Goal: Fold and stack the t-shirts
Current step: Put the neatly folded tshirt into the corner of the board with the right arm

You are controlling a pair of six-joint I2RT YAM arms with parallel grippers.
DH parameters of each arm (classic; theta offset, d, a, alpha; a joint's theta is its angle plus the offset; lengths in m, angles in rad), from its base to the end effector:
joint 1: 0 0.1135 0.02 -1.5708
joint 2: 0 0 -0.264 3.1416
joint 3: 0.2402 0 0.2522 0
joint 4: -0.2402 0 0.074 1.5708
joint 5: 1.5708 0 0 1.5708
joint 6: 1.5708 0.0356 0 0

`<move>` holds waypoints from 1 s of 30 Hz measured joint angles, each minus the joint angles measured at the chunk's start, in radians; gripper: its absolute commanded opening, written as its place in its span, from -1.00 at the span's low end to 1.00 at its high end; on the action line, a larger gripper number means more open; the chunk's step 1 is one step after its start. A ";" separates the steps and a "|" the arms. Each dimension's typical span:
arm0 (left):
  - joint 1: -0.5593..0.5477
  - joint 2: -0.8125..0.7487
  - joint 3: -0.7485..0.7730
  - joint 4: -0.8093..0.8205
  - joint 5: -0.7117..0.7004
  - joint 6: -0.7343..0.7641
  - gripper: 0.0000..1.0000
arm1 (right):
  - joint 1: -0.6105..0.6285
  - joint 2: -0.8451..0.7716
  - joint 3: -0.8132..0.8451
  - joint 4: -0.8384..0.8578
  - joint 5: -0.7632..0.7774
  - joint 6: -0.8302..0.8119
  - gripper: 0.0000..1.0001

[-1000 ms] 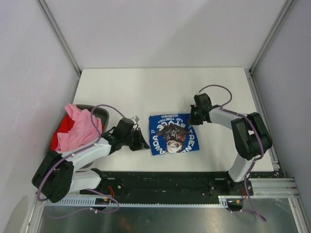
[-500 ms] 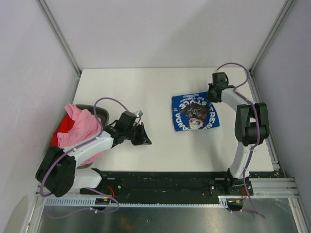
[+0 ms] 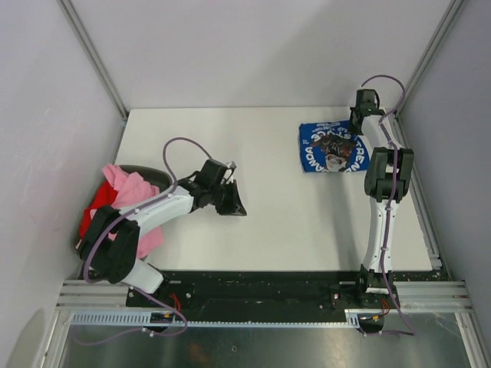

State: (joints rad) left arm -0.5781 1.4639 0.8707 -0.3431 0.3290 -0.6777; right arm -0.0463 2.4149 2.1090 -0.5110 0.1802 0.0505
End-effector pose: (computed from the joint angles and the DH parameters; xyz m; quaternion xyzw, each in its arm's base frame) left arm 0.2385 -0.1694 0.2021 0.0044 0.9387 -0.3067 0.1576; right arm 0.5427 -0.0315 0.1929 0.0779 0.9233 -0.0829 0.3668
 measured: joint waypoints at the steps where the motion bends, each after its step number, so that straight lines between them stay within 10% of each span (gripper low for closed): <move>1: 0.001 0.016 0.013 -0.003 0.001 0.002 -0.83 | -0.012 0.023 0.034 -0.009 0.000 -0.004 -1.00; 30: 0.032 0.222 0.186 -0.042 0.026 0.033 -0.86 | -0.108 0.164 0.222 0.247 0.069 -0.210 -1.00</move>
State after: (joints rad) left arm -0.5461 1.6863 1.0569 -0.3855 0.3553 -0.6449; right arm -0.1539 2.5786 2.3314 -0.2638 0.2493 -0.1593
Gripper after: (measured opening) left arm 0.075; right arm 0.043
